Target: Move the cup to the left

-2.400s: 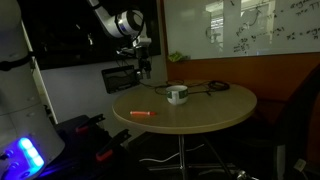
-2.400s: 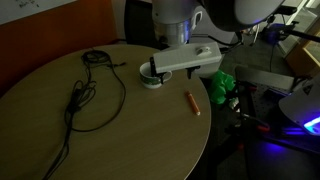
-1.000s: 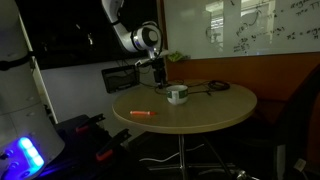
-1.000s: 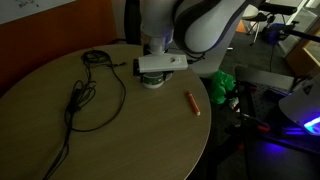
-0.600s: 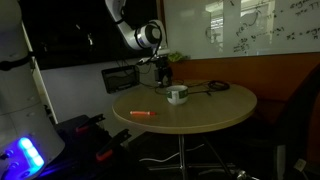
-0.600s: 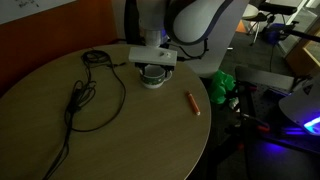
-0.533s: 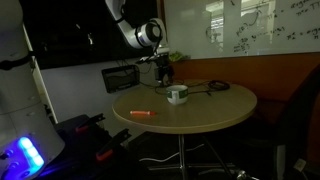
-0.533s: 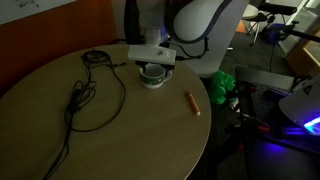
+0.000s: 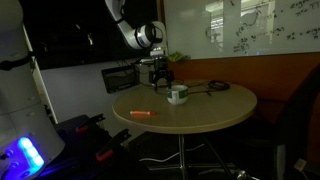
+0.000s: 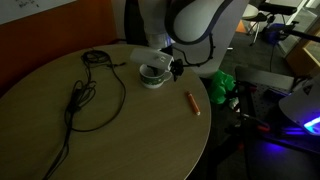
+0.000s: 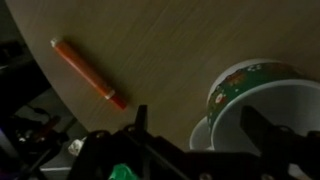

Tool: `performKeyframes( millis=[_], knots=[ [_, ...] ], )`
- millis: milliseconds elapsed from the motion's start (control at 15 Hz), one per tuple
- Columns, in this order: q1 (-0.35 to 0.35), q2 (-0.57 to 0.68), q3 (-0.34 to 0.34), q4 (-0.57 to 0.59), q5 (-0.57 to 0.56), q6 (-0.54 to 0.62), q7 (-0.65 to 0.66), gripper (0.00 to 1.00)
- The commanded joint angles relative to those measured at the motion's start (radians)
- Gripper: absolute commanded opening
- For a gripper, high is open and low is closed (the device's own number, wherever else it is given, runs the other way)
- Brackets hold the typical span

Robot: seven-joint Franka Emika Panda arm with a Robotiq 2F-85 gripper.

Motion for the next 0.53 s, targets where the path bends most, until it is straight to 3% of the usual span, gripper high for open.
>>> performKeyframes(
  millis=[0,133,200,267,467],
  knots=[
    [-0.030,0.055,0.017,0.014,0.036,0.069,0.055,1.00],
    [-0.036,0.094,0.012,0.029,0.047,0.092,0.062,1.00],
    [-0.037,0.111,0.008,0.035,0.044,0.101,0.064,0.75],
    [-0.042,0.121,0.012,0.035,0.053,0.110,0.051,0.74],
    [-0.035,0.130,0.004,0.033,0.053,0.139,0.052,0.51]
  ],
)
